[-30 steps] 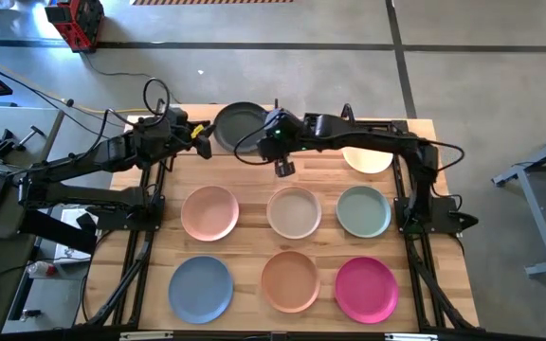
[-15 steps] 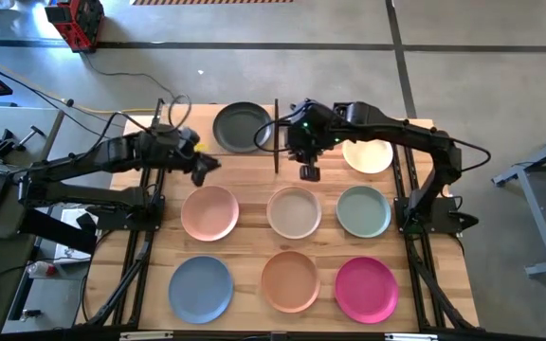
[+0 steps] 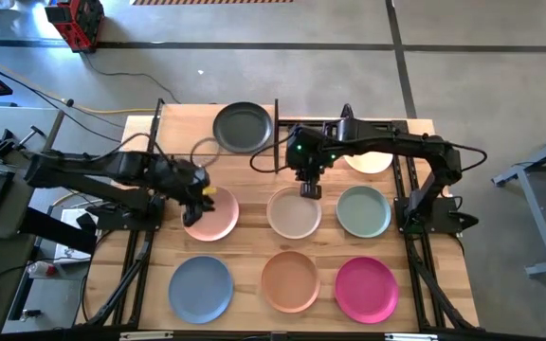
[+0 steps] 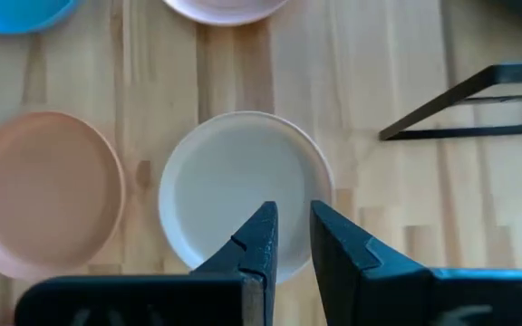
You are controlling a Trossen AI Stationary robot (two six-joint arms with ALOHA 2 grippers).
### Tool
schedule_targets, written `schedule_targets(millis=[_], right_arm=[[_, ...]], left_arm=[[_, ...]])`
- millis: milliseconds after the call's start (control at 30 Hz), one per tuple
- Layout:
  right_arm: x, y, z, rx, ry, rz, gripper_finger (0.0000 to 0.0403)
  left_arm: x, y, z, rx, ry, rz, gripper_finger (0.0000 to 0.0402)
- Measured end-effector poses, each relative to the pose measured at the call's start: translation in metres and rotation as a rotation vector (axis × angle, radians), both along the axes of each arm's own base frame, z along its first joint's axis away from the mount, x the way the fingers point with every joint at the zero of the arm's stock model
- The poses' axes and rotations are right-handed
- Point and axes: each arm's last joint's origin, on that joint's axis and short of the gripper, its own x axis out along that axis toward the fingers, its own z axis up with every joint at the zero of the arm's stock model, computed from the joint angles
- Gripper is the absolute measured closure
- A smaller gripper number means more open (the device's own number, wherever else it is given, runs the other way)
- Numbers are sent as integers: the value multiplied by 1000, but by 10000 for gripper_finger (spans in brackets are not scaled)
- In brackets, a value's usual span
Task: Place and stack plates onto a shelf
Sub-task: Stack the blue plate on top of the black plate on the shelf
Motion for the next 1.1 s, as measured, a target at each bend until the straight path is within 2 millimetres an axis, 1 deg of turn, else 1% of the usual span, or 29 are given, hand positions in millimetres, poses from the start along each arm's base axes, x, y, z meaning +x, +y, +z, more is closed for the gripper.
schedule_targets(millis=[100,233,400,633,833,1100], right_arm=[[3,8,-5,26,-10,-33,356],[8,20,-6,67,-34,-83,356],[12,41,-7,96,-50,-93,355],[12,74,-6,75,-61,-181,322],[9,96,-6,115,-59,-193,301],[9,116,-4,144,-93,-168,299]], left_arm=[[7,-12,-9,23,58,-80,300],[15,-29,-19,37,118,-165,300],[20,-52,-33,71,187,-286,300],[24,-80,-53,117,284,-417,300],[25,-98,-68,148,352,-479,300],[30,-114,-91,200,449,-466,300]])
